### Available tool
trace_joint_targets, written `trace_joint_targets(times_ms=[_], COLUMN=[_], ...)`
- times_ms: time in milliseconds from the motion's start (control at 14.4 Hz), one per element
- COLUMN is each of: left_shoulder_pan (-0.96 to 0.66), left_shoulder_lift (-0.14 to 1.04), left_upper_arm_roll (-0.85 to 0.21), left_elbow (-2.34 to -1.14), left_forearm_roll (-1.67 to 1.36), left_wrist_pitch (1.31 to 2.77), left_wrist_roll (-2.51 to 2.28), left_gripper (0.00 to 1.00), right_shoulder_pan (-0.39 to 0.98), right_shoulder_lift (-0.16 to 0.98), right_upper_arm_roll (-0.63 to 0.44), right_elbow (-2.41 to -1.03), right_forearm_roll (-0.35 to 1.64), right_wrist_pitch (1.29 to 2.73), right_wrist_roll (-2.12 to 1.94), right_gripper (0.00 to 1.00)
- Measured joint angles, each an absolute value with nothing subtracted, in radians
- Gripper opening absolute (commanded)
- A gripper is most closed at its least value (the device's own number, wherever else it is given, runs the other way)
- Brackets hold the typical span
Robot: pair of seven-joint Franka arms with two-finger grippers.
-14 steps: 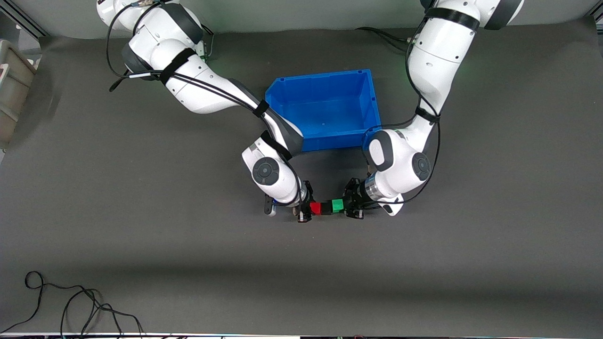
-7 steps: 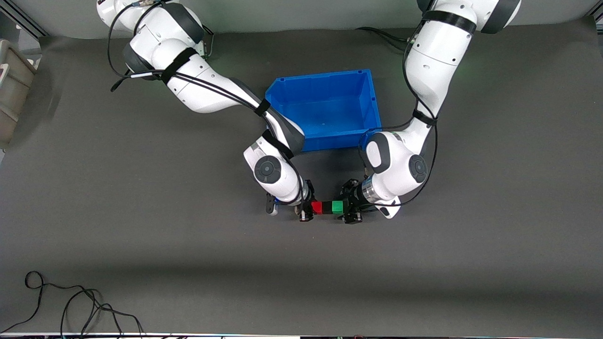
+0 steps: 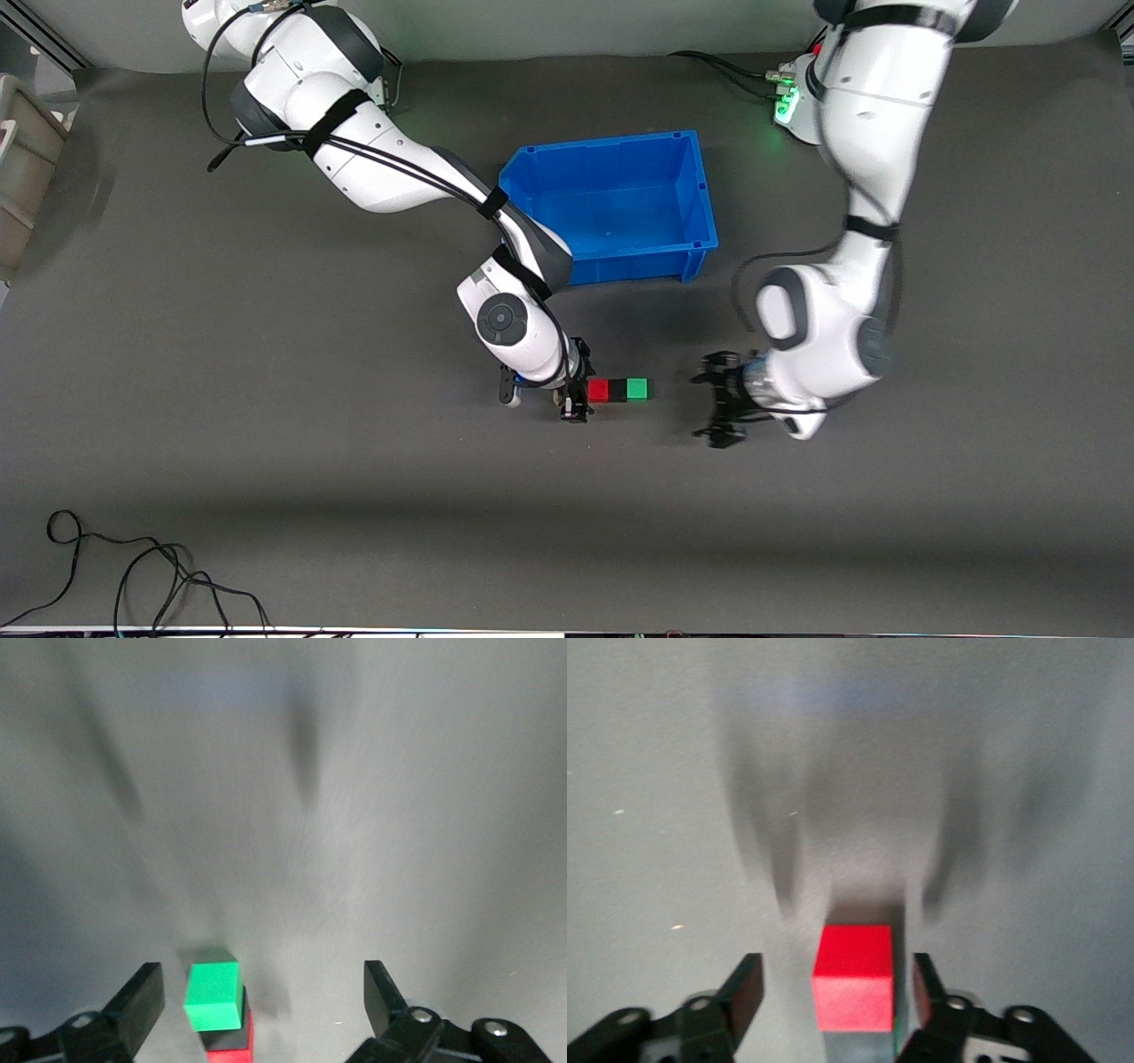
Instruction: Attach green and red cubes to black cube
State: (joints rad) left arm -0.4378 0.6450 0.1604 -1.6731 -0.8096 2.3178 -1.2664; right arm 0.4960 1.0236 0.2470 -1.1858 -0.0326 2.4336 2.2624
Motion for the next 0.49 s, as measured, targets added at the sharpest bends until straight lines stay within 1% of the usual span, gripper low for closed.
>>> trace_joint_targets(times_ms=[139,208,485], left_shoulder_pan=[-0.345,-0.294,-0.118], left_shoulder_lift=[0.6,0.579,0.495], left_upper_arm_roll=[0.17,0.173,0.177], left_elbow=[-1.673,-1.673,-1.669], left_forearm_roll=[-0.746,-0.695,-0.481], left_wrist_pitch=[2.18,2.114,1.922], left_wrist_roll=[-1.169,-1.109,-0.839], left_gripper=[1.0,1.0,1.0], right_shoulder_pan=[0.49,0.478,0.365], right_shoulder_lift=[0.977,0.932,0.67], right_upper_arm_roll=[0.242,0.239,0.236], right_elbow=[-1.201,-1.232,-1.443], right_forearm_roll=[-0.042,-0.043,-0.044], right_wrist_pitch=[2.43,2.422,2.362], right_wrist_roll=[2.228,2.183,1.947], right_gripper=[1.0,1.0,1.0])
